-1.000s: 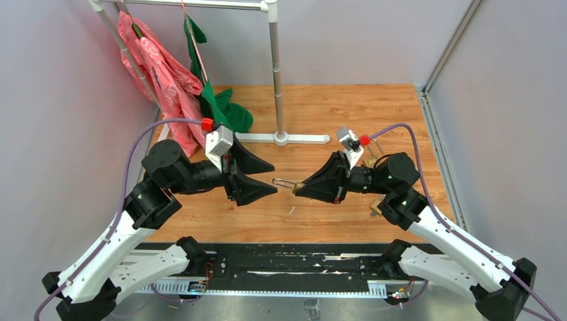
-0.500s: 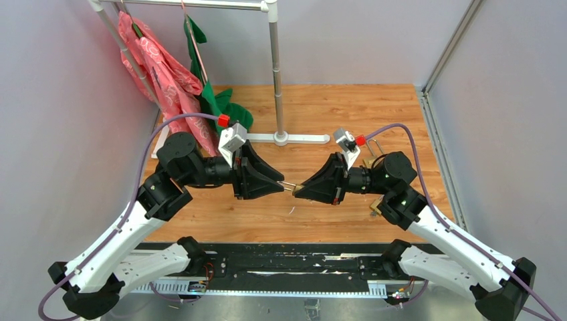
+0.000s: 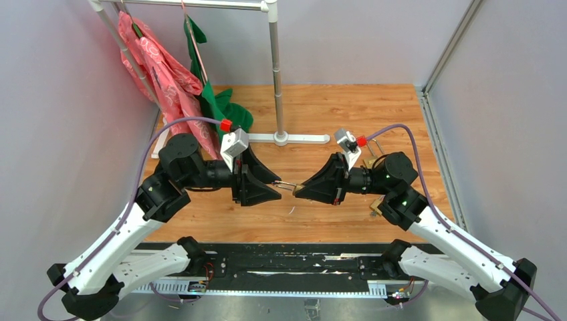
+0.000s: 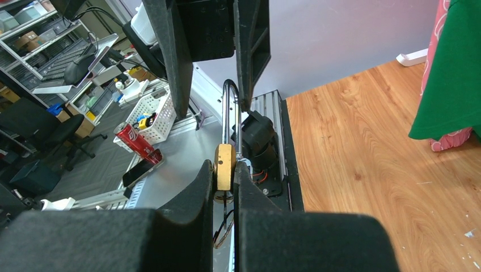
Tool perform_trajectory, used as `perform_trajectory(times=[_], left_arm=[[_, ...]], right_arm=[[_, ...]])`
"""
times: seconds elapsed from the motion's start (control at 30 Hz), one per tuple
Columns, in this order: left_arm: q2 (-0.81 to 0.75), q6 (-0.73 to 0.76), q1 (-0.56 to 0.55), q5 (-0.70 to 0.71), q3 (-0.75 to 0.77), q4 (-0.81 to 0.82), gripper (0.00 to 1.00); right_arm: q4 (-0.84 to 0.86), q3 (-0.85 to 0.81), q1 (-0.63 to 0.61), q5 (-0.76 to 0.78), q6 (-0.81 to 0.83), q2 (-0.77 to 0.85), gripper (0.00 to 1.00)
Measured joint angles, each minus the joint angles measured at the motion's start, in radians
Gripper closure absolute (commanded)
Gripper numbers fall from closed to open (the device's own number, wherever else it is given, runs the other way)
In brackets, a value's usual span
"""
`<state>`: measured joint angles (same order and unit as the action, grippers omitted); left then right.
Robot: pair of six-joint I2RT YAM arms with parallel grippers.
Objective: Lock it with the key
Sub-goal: Lock the lock.
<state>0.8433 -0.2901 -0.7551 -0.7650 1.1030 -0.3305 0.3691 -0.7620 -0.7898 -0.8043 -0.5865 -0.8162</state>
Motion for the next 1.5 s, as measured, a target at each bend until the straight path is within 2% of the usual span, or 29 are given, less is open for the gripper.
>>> perform_trajectory(times=[0.13,0.23,0.33,1.0,1.5], left_arm=[[-0.008,-0.014,0.0,-0.008,-0.005,0.016,0.65],[-0.007,-0.031,0.0,-0.01,-0.018,0.04,0.85],[0.004,-0.047,0.002,-0.014,-0.028,0.061,1.0],[0.009,-0.141,0.008,-0.046,-0.087,0.191,1.0],[-0.002,-0.149,0.008,-0.042,-0.09,0.194,1.0]], right_arm=[[0.002,0.0,0.0,-0.001,0.0,0.0,1.0],[0.005,0.0,0.0,-0.01,0.0,0.001,1.0],[0.005,0.0,0.0,-0.017,0.001,0.003,1.0],[0.003,0.006,0.0,-0.003,0.035,0.028,1.0],[-0.005,0.006,0.0,0.011,0.122,0.036,1.0]])
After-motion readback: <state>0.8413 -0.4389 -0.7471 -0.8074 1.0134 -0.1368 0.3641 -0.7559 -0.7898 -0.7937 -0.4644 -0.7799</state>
